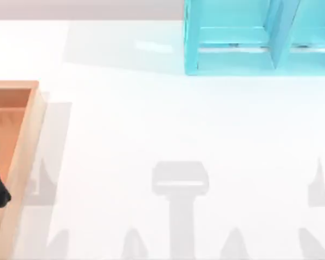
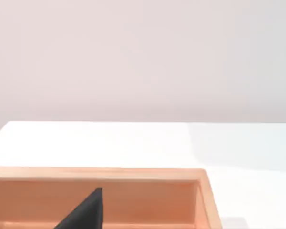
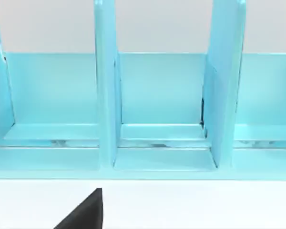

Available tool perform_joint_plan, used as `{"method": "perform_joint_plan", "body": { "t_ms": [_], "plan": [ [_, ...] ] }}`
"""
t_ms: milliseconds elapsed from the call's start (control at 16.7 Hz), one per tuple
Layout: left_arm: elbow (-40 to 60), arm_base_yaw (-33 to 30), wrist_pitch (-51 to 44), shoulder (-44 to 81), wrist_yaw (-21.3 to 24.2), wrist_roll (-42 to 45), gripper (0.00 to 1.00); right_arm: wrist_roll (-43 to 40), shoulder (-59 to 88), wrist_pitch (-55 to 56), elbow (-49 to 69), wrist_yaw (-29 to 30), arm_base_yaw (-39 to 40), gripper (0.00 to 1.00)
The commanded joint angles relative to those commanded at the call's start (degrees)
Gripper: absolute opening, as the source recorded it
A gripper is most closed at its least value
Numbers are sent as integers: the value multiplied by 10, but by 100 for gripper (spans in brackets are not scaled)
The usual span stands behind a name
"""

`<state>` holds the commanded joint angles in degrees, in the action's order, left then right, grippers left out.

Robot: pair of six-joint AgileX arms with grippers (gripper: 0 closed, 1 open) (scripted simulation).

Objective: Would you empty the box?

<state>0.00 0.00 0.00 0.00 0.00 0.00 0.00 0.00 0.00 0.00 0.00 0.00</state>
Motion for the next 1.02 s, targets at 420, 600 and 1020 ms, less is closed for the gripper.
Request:
{"method": "perform_joint_plan", "body": {
  "t_ms": [420,600,1020],
  "plan": [
    [87,25,-87,93,0,26,100,0,0,0,0,0,0,100],
    [191,53,-191,219,0,56,100,0,0,0,0,0,0,100],
    [478,132,-476,599,1,138,100,0,0,0,0,0,0,100]
  ]
}}
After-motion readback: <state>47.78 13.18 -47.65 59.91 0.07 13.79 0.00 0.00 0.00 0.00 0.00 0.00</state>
